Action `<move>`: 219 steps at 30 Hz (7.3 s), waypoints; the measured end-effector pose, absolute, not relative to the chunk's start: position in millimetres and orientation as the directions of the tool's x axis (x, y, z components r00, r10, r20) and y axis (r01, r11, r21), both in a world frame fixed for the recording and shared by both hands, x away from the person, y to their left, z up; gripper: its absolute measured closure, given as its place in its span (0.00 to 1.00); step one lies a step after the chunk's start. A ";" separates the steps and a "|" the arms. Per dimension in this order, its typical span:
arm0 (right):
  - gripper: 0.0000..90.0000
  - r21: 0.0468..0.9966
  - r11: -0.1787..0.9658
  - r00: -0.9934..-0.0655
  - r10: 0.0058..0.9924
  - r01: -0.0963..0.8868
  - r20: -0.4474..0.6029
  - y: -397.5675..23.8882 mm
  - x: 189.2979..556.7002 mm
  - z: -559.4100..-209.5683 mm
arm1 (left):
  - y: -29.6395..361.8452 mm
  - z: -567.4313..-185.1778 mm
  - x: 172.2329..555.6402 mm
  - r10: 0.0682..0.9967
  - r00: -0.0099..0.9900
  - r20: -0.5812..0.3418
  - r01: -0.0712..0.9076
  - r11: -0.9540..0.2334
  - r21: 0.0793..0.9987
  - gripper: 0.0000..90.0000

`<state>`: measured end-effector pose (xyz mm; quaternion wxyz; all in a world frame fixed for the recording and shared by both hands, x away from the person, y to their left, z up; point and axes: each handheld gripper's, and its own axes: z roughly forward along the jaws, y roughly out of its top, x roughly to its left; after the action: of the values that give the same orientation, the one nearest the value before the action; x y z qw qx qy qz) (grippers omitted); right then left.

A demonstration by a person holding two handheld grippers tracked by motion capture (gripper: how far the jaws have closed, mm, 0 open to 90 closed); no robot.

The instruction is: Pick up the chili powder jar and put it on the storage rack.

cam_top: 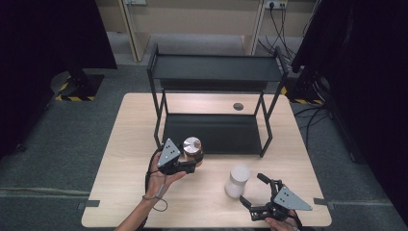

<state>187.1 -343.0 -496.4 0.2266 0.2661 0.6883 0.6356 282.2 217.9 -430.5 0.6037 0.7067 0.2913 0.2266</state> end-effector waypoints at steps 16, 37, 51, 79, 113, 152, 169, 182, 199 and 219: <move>0.00 0.996 0.050 -0.756 0.654 0.080 0.028 -342.9 187.2 -496.4 | 218.7 -397.3 285.7 0.679 0.734 -0.011 0.114 -0.108 0.988 0.34; 0.00 0.996 0.051 -0.755 0.656 0.079 0.027 -342.9 187.4 -496.6 | 218.3 -341.0 296.9 0.670 0.743 -0.004 0.114 -0.120 0.986 0.34; 0.00 0.995 0.050 -0.754 0.656 0.082 0.030 -343.1 187.4 -496.5 | 218.5 -295.5 308.6 0.680 0.733 -0.002 0.106 -0.111 0.988 0.34; 0.00 0.996 0.048 -0.755 0.655 0.080 0.029 -343.4 187.2 -496.8 | 204.9 -222.5 326.2 0.700 0.714 -0.004 0.126 -0.123 0.984 0.34; 0.00 0.995 0.044 -0.759 0.650 0.087 0.037 -343.9 187.9 -497.0 | 184.0 -172.3 368.6 0.801 0.599 0.007 0.152 -0.121 0.981 0.34; 0.00 0.996 0.043 -0.766 0.642 0.083 0.036 -344.7 188.7 -496.7 | 167.5 -184.3 412.9 0.895 0.446 -0.020 0.187 -0.071 0.980 0.34; 0.00 0.995 0.047 -0.768 0.640 0.083 0.034 -344.2 188.6 -496.4 | 168.5 -193.4 416.7 0.895 0.445 -0.022 0.176 -0.063 0.982 0.34; 0.00 0.995 0.047 -0.769 0.638 0.083 0.034 -343.4 188.6 -496.6 | 170.2 -195.0 407.5 0.898 0.436 -0.061 0.178 -0.019 0.984 0.08; 0.00 0.995 0.050 -0.770 0.637 0.083 0.032 -342.4 188.6 -496.9 | 177.6 -198.6 379.0 0.878 0.475 -0.055 0.164 -0.027 0.986 0.00; 0.00 0.996 0.048 -0.767 0.641 0.081 0.031 -342.3 187.9 -497.0 | 191.3 -220.2 350.1 0.829 0.553 -0.084 0.144 0.004 0.990 0.00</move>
<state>187.9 -342.3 -497.0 0.2192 0.2614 0.6900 0.6384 350.1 191.3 -220.2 0.5999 0.6455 0.3769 0.2854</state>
